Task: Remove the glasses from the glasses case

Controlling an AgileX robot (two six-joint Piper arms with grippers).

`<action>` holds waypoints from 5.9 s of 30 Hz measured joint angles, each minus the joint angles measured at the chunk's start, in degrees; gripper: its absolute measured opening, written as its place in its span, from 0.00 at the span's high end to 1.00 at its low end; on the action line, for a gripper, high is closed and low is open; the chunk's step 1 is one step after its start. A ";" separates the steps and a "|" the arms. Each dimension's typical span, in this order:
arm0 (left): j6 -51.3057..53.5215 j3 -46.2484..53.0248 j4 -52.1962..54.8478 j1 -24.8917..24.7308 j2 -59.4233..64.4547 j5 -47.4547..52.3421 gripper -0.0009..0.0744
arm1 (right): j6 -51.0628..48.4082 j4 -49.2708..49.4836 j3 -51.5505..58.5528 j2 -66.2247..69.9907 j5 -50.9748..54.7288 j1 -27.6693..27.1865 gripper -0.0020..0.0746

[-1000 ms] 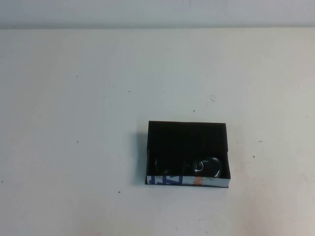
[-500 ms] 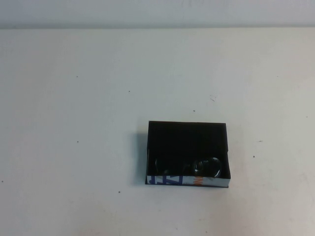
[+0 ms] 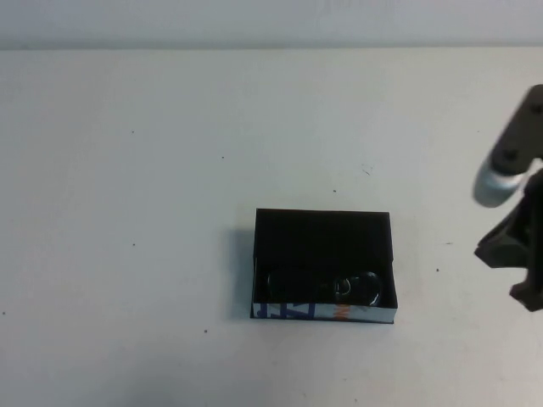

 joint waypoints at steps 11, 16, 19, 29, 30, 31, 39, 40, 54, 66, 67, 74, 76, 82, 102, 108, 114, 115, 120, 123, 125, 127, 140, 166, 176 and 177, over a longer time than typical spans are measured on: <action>0.00 0.00 0.00 0.00 0.00 0.00 0.99 | -14.80 -8.06 -9.27 19.53 0.11 10.57 1.00; 0.00 0.00 0.00 0.00 0.00 0.00 0.99 | -18.40 -5.24 -9.27 24.69 -4.27 11.69 0.96; 0.00 0.00 0.00 0.00 0.00 0.00 0.99 | -20.90 -2.37 -9.62 27.11 -7.05 11.78 0.84; 0.00 0.00 0.00 0.00 0.00 0.00 0.99 | -22.14 0.51 -19.91 37.42 -5.52 12.93 0.52; 0.00 0.00 0.00 0.00 0.00 0.00 0.99 | -22.14 0.60 -21.44 38.77 -4.58 13.05 0.54; 0.00 0.00 0.00 0.00 0.00 0.00 0.99 | -22.14 0.60 -22.63 39.87 -3.44 13.05 0.56; 0.00 0.00 0.00 0.00 0.00 0.00 0.99 | -22.14 0.89 -28.67 48.04 1.72 13.15 0.67; 0.00 0.00 0.00 0.00 0.00 0.00 0.99 | -22.14 0.89 -28.67 48.38 1.72 13.15 0.67; 0.00 0.00 0.00 0.00 0.00 0.00 0.99 | -19.64 1.13 -29.13 48.86 -0.70 13.15 0.51; 0.00 0.00 0.00 0.00 0.00 0.00 0.99 | -19.54 1.13 -29.13 51.41 -0.79 13.15 0.49; 0.00 0.00 0.00 0.00 0.00 0.00 0.99 | -19.54 1.13 -29.13 51.54 -0.79 13.15 0.51; 0.00 0.00 0.00 0.00 0.00 0.00 0.99 | -15.30 0.05 -29.13 50.19 -0.97 13.15 0.86; 0.00 0.00 0.00 0.00 0.00 0.00 0.99 | -12.14 -1.11 -29.13 48.17 -0.86 13.17 0.90; 0.00 0.00 0.00 0.00 0.00 0.00 0.99 | 3.99 -3.16 -29.13 38.10 3.08 11.21 0.90; 0.00 0.00 0.00 0.00 0.00 0.00 0.99 | 43.68 -1.57 10.83 15.01 -19.94 -8.42 0.90; 0.00 0.00 0.00 0.00 0.00 0.00 0.99 | 43.83 -1.57 13.09 20.46 -25.04 -8.51 0.90; 0.00 0.00 0.00 0.00 0.00 0.00 0.99 | 43.62 -1.46 13.09 26.59 -27.71 -8.51 0.87; 0.00 0.00 0.00 0.00 0.00 0.00 0.99 | 43.62 -1.35 13.09 26.78 -28.27 -8.51 0.84; 0.00 0.00 0.00 0.00 0.00 0.00 0.99 | 43.62 -1.35 13.13 25.59 -29.03 -8.51 0.59; 0.00 0.00 0.00 0.00 0.00 0.00 0.99 | 43.60 -1.35 13.22 20.34 -28.93 -8.51 0.48; 0.00 0.00 0.00 0.00 0.00 0.00 0.99 | 42.92 -1.35 13.93 15.23 -29.22 -8.51 0.46; 0.00 0.00 0.00 0.00 0.00 0.00 0.99 | 41.35 -1.35 16.15 8.16 -30.83 -8.51 0.46; 0.00 0.00 0.00 0.00 0.00 0.00 0.99 | 39.31 -6.04 37.43 -36.15 -38.53 -8.16 0.71; 0.00 0.00 0.00 0.00 0.00 0.00 0.99 | 39.19 -6.32 65.06 -68.41 -47.25 -18.68 0.99; 0.00 0.00 0.00 0.00 0.00 0.00 0.99 | 39.09 -5.83 65.15 -68.41 -45.24 -18.68 0.99; 0.00 0.00 0.00 0.00 0.00 0.00 0.99 | 39.09 -5.79 65.15 -68.41 -45.24 -18.68 0.99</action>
